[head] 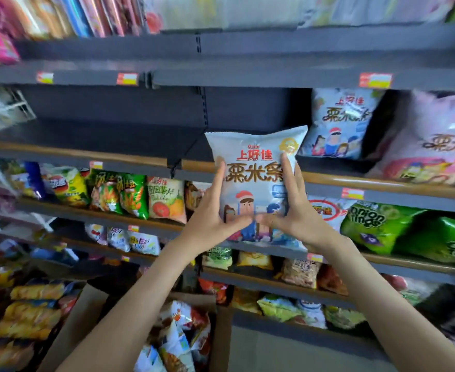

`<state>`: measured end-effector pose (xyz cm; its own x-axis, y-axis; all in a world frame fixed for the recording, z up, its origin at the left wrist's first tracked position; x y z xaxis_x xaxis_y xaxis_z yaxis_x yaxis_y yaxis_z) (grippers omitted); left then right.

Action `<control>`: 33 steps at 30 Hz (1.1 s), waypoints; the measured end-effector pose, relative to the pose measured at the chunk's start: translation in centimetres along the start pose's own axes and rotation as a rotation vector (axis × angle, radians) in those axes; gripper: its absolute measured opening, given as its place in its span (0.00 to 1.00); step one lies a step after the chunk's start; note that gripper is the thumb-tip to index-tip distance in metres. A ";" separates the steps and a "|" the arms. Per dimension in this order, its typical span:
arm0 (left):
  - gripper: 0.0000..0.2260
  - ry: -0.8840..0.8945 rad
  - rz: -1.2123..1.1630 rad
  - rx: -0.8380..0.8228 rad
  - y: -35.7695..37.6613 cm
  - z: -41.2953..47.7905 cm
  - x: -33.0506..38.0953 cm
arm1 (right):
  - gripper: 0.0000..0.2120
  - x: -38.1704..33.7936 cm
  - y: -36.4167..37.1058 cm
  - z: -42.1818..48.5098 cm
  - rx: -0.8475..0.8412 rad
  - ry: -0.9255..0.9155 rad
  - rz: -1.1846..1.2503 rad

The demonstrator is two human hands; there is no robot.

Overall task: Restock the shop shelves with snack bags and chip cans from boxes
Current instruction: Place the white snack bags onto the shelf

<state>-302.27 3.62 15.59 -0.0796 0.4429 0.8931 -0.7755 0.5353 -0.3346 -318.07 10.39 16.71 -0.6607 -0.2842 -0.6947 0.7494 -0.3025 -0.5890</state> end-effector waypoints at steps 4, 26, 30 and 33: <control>0.50 0.031 0.025 -0.083 2.1 3.6 1.0 | 0.62 2.5 -3.9 0.7 -0.012 0.028 -0.205; 0.48 0.043 -0.091 0.114 -2.4 16.8 0.7 | 0.57 5.3 -6.3 14.4 -0.021 0.095 -0.102; 0.48 0.023 -0.071 0.125 -2.3 17.4 0.2 | 0.57 6.5 -6.3 15.8 0.011 0.085 -0.152; 0.51 0.028 -0.041 0.065 -1.4 17.8 -0.6 | 0.57 7.6 -5.9 15.6 0.081 0.065 -0.184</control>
<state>-312.27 -10.25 20.88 -0.0301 0.4415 0.8967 -0.8169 0.5061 -0.2766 -328.19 -4.16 21.40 -0.7801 -0.1592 -0.6050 0.6087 -0.4165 -0.6753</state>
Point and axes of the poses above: each hand's wrist, its own z-axis towards the middle knuckle, its own y-axis out of the palm, x = y × z, the point moved 6 cm from there along z, towards the middle knuckle, and after that the axes turned 10 degrees about -z, right-handed, at the moved point
